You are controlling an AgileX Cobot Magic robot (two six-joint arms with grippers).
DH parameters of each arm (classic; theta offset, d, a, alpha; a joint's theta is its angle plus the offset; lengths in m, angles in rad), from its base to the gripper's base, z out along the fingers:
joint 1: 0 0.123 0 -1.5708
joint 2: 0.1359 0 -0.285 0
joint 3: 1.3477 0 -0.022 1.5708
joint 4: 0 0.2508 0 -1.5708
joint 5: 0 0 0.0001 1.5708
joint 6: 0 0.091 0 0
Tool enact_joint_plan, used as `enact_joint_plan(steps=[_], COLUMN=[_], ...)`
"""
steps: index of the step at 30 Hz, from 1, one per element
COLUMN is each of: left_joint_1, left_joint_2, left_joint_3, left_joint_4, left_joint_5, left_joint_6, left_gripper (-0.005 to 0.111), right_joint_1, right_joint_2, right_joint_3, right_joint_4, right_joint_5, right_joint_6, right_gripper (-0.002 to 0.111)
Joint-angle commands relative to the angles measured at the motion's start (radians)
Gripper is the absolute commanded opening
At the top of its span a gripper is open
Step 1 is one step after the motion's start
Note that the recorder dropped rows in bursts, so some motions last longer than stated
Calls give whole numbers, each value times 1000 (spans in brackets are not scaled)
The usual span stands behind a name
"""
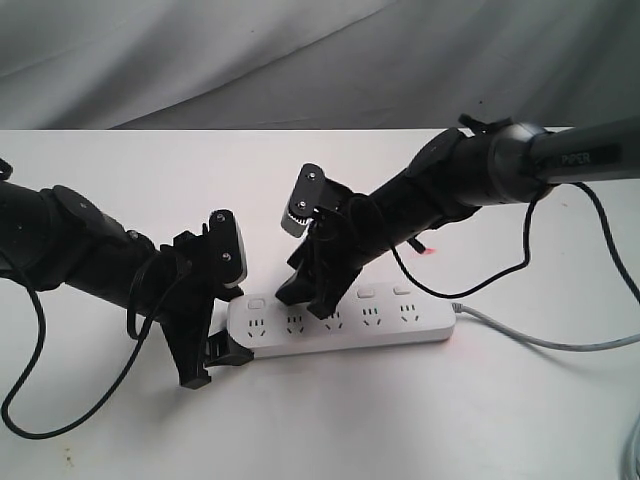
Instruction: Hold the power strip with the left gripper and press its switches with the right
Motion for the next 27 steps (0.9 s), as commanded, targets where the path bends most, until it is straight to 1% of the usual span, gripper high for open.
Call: enact_joint_plan(steps=[1, 5, 10, 18, 27], left_joint_1=[1, 1, 1, 1, 1], left_joint_2=[1, 1, 1, 1, 1], left_joint_3=[-6, -6, -6, -6, -6], left_joint_4=[3, 3, 3, 3, 3], left_joint_5=[-11, -11, -11, -11, -11], left_joint_6=[-2, -2, -2, -2, -2], left_gripper=[56, 56, 56, 56, 56], right_joint_1=[8, 8, -18, -76, -81], right_joint_2=[-42, -111, -162, -164, -123], right_joint_3=[25, 25, 25, 27, 27], right_joint_4=[-73, -71, -73, -123, -130], right_joint_5=[-11, -13, -4, 56, 60], right_joint_6=[-18, -16, -12, 31, 31], right_gripper=[51, 51, 51, 51, 51])
